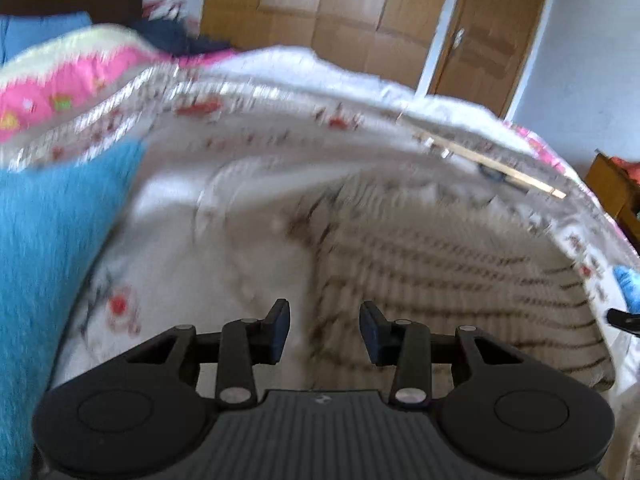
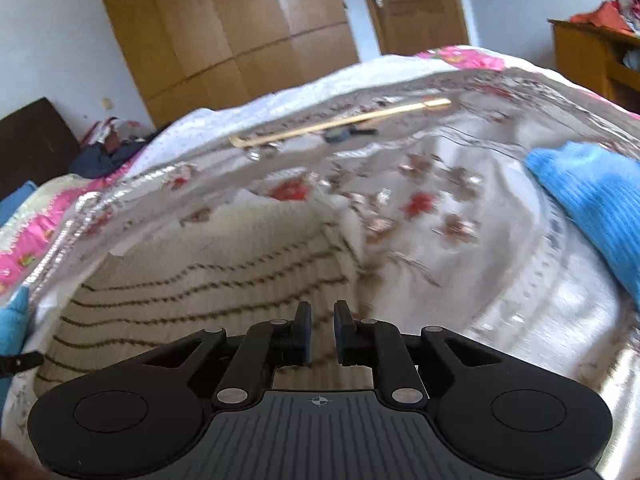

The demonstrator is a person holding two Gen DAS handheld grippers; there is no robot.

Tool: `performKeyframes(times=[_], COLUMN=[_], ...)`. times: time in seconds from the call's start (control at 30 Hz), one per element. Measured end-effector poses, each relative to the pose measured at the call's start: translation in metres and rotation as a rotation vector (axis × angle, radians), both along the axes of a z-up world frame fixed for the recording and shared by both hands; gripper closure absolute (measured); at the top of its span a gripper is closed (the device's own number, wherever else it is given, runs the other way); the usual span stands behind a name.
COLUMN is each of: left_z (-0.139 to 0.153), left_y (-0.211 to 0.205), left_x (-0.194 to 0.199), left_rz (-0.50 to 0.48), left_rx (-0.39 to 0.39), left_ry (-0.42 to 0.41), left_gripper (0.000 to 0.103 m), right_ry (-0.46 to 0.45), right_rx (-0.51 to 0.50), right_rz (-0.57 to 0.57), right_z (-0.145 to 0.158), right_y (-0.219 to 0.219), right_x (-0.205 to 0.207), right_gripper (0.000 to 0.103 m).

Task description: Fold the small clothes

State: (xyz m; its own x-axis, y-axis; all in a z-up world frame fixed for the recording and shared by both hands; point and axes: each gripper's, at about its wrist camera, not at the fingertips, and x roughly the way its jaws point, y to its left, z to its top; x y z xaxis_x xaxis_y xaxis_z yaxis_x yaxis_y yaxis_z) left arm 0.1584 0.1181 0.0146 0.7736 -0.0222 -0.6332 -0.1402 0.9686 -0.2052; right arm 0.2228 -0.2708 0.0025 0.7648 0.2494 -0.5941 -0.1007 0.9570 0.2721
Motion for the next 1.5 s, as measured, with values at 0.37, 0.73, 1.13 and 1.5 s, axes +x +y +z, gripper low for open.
performKeyframes(times=[0.37, 0.73, 1.13, 1.5], left_z=[-0.039, -0.035, -0.034, -0.041], left_y=[-0.027, -0.022, -0.013, 0.006], left_x=[0.030, 0.009, -0.012, -0.021], left_rz=[-0.064, 0.020, 0.088, 0.094], left_rx=[0.005, 0.005, -0.030, -0.146], left_ry=[0.045, -0.015, -0.011, 0.018], left_gripper=[0.054, 0.054, 0.054, 0.051], right_ry=[0.015, -0.068, -0.035, 0.045], right_rx=[-0.117, -0.066, -0.113, -0.173], right_rz=[-0.022, 0.010, 0.049, 0.221], right_z=[-0.034, -0.016, 0.003, 0.004], right_y=[0.023, 0.028, 0.047, 0.127], right_x=[0.047, 0.017, -0.003, -0.004], right_gripper=[0.093, 0.087, 0.086, 0.083])
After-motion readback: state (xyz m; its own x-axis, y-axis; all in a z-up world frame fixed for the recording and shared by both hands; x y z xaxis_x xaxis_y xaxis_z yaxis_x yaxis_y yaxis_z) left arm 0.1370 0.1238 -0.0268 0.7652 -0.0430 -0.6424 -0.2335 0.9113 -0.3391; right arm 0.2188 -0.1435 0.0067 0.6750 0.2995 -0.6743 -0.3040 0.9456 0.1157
